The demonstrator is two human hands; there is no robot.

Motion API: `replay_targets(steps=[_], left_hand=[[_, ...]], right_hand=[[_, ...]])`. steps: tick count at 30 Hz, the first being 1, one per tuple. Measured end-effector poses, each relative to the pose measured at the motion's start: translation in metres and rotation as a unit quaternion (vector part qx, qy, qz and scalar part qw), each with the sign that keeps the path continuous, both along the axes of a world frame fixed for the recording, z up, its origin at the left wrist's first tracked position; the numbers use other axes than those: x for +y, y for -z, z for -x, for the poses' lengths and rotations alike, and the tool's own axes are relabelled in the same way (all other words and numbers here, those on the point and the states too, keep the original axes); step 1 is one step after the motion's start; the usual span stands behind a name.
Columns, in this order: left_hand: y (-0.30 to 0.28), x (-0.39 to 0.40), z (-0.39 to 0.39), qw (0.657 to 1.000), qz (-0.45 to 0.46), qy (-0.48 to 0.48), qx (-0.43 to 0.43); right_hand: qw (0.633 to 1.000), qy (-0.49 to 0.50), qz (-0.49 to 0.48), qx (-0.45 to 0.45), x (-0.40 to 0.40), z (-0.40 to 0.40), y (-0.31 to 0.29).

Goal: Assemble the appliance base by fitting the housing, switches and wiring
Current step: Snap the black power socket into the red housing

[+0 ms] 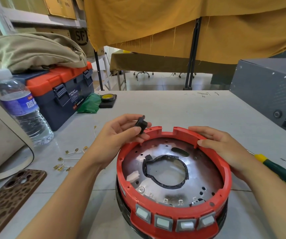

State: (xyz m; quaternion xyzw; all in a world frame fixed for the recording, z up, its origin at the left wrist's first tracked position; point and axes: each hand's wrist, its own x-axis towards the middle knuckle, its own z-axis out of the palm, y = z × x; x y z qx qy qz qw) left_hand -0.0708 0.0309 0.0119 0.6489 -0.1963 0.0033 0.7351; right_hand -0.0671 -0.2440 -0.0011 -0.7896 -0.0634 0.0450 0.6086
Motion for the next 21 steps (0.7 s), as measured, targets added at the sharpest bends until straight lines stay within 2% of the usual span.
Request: replay_targets(steps=[5, 7, 11, 14, 17, 21], left_hand=[[-0.002, -0.004, -0.001, 0.999, -0.016, -0.030, 0.013], [-0.004, -0.006, -0.001, 0.998, -0.050, -0.047, -0.001], [-0.011, -0.010, -0.005, 0.990, -0.117, -0.067, -0.031], [-0.018, -0.017, -0.007, 0.985, -0.156, -0.055, -0.051], [-0.025, -0.027, -0.013, 0.978, -0.194, -0.039, -0.072], [-0.039, -0.040, -0.025, 0.967, -0.233, -0.019, -0.104]], right_hand=[[1.000, -0.004, 0.008, -0.007, 0.000, 0.000, -0.001], [1.000, 0.000, 0.018, -0.019, 0.000, 0.001, -0.002], [0.993, 0.030, 0.081, -0.081, -0.002, 0.003, -0.006], [0.978, 0.043, 0.130, -0.160, 0.002, 0.005, -0.014], [0.969, 0.019, 0.148, -0.198, 0.010, 0.005, -0.025], [0.965, -0.057, 0.161, -0.200, 0.021, -0.002, -0.047]])
